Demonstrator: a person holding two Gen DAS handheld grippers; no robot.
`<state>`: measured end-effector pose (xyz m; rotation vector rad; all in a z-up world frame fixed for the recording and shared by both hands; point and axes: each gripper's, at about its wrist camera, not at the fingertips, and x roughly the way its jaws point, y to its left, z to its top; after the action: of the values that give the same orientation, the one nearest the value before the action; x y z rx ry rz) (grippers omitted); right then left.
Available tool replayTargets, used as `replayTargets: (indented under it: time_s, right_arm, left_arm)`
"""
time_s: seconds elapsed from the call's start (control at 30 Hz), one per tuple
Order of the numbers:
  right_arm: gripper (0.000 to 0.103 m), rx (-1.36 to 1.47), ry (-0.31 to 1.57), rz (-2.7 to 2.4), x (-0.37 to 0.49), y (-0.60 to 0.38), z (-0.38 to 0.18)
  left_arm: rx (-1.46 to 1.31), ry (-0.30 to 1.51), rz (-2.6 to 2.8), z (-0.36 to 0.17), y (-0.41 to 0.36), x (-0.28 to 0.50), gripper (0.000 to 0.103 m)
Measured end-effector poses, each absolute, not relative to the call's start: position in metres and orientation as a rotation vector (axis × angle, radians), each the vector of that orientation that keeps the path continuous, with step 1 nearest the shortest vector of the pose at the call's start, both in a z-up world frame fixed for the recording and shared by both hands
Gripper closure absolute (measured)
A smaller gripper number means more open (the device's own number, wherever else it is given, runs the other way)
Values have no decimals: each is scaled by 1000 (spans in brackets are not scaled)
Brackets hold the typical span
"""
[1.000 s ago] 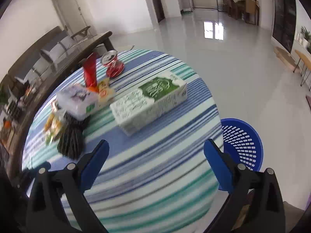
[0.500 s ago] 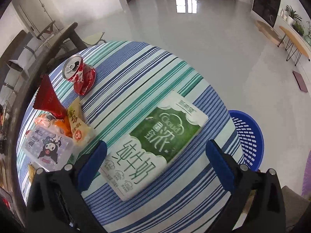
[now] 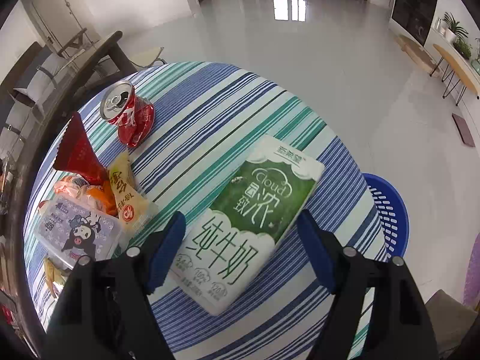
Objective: Collect trash
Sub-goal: 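Grasp the black rope bundle with the left tool while the right tool grasps the milk carton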
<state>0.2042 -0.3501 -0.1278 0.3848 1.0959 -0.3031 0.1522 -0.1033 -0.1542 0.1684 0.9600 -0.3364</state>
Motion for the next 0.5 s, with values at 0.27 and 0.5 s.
replayTargets:
  time_s: [0.27, 0.5]
  right_arm:
    - [47, 291, 1091, -142, 171, -351, -125]
    - [48, 210, 1129, 200, 118, -308, -125]
  left_arm:
    - [91, 973, -419, -146, -83, 130, 66]
    - [71, 962, -447, -131, -41, 83, 66]
